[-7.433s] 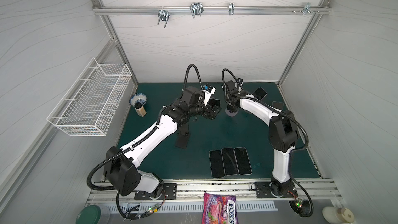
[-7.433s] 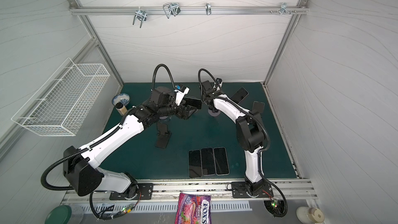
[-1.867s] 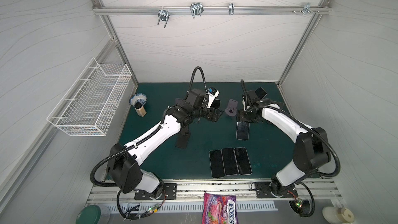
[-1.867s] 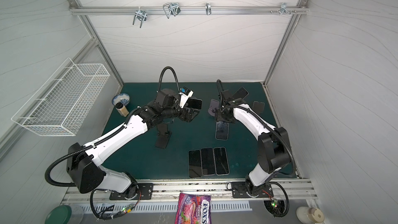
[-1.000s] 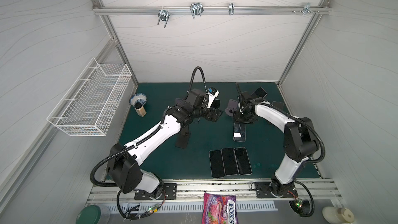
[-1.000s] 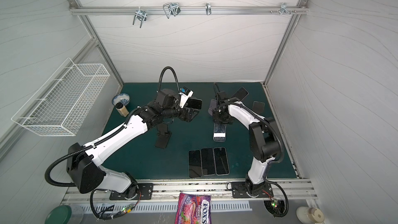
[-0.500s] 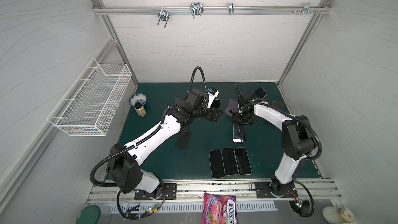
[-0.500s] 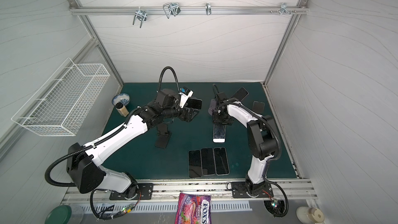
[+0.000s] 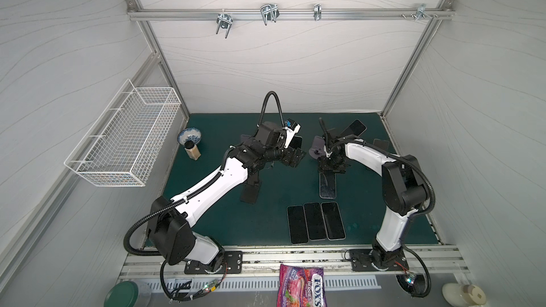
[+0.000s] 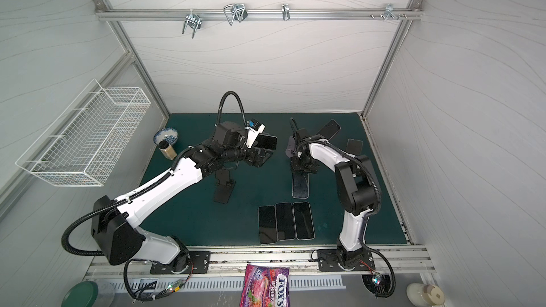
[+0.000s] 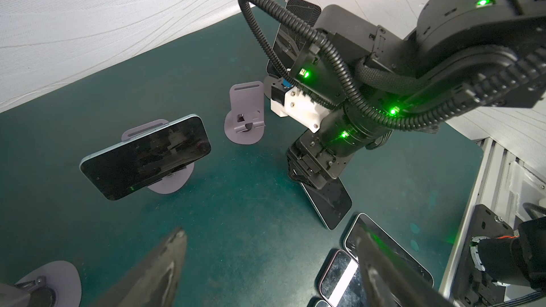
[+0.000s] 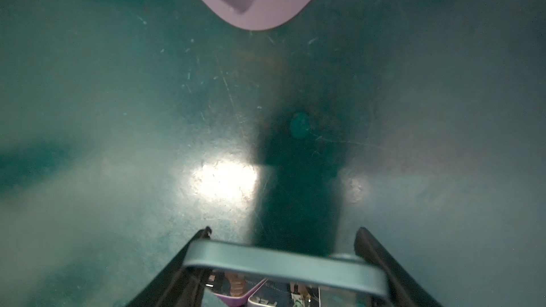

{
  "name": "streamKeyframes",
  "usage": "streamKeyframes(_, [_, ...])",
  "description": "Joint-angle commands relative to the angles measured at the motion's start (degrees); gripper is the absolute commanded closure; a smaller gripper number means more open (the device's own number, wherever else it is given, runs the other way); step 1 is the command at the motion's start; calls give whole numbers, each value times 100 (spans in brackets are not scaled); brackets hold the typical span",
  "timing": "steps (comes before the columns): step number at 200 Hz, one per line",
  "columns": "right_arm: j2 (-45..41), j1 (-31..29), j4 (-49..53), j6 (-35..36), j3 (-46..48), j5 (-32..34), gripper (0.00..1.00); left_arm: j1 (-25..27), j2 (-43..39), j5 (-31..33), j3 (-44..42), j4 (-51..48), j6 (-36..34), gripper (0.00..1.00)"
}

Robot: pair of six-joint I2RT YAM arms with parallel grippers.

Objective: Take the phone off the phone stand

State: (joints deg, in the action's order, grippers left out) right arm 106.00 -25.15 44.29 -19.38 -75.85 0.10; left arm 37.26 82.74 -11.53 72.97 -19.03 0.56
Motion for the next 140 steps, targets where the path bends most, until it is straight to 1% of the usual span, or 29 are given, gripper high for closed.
streamKeyframes(1, [44,-52,274,151,-248,-35,41,27,-52,-1,191,84,-95,10])
streamKeyframes(140, [294,-61,350,259,-320,50,40,23,28,-49,213,93,-9,10])
